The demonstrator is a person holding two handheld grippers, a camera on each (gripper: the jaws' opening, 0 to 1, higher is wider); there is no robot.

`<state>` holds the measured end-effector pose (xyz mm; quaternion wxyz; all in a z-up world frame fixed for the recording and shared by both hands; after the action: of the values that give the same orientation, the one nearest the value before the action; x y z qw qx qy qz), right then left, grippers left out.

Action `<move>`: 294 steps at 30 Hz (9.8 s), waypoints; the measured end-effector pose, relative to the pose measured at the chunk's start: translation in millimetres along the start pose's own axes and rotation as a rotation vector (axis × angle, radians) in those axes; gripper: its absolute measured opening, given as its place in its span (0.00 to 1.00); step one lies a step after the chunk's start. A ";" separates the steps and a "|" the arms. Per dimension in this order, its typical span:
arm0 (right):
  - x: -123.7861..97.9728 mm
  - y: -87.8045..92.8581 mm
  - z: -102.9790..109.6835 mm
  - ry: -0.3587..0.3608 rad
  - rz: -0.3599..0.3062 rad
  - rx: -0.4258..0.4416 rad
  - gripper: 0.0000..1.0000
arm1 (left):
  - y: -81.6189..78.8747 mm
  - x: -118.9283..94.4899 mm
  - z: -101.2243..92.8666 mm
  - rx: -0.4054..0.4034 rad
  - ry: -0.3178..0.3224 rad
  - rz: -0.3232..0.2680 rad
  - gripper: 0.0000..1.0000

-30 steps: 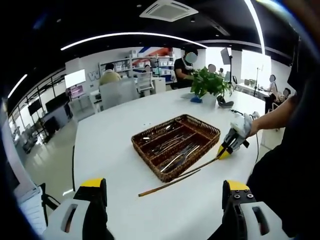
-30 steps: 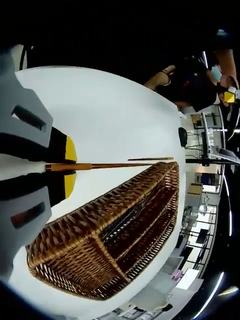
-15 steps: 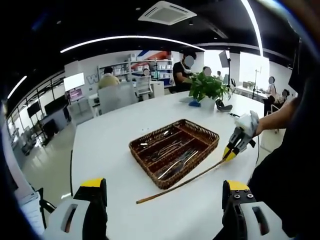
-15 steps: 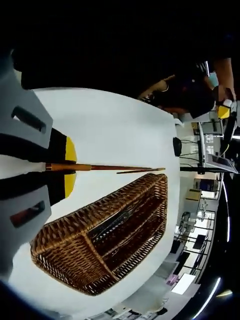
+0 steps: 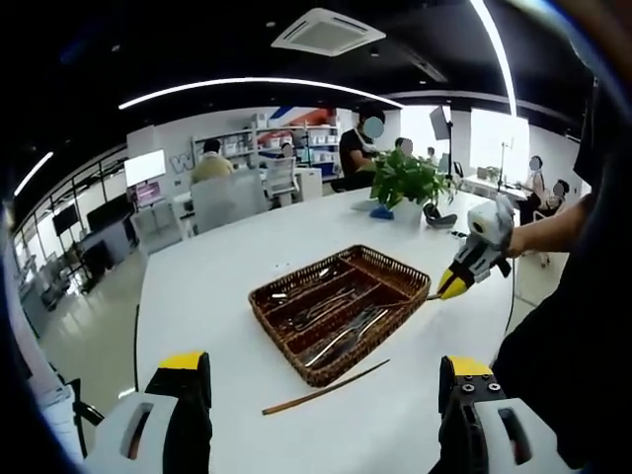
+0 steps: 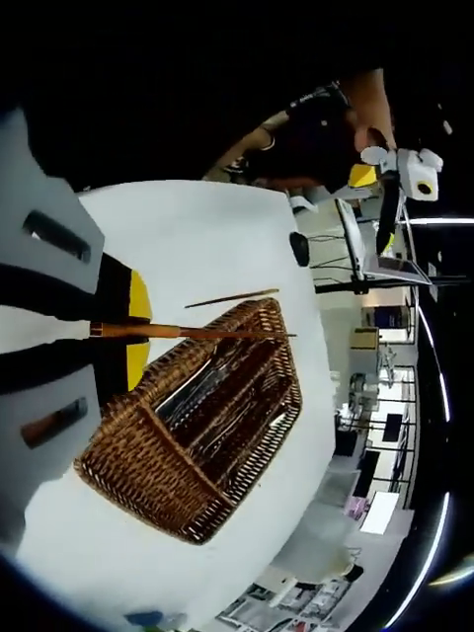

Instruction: Arrange the knives, forks, and spoons in their matching storage slots by inserting each utensil handle-first until every utensil is classified and aligned in the correct compartment

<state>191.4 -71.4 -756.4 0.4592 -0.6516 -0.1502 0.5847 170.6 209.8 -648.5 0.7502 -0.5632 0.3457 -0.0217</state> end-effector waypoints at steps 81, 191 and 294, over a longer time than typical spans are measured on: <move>-47.7 -3.3 -128.5 0.584 -0.071 0.495 0.01 | 8.2 18.3 22.0 -0.016 0.025 0.028 1.00; -3.3 13.4 -119.2 0.360 -0.050 0.377 0.40 | 9.8 20.3 24.5 -0.013 0.024 0.031 1.00; -150.0 -3.9 -92.2 0.466 -0.227 0.246 0.98 | 149.0 140.3 -8.6 0.614 0.598 0.509 0.04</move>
<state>235.0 -218.2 -669.5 0.6197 -0.6868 -0.0407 0.3777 219.5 197.8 -847.1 0.7310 -0.1831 0.6498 -0.0992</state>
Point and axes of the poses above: the point that each gripper's makers call its tool centre point, and the gripper's own axes: x roughly forward along the fingers, z roughly to its left, y roughly out of its underside, the point moved 2 cm from there along -x, roughly backward along the fingers, and after that the axes turned 9 degrees about -y, right-handed, at the moved point
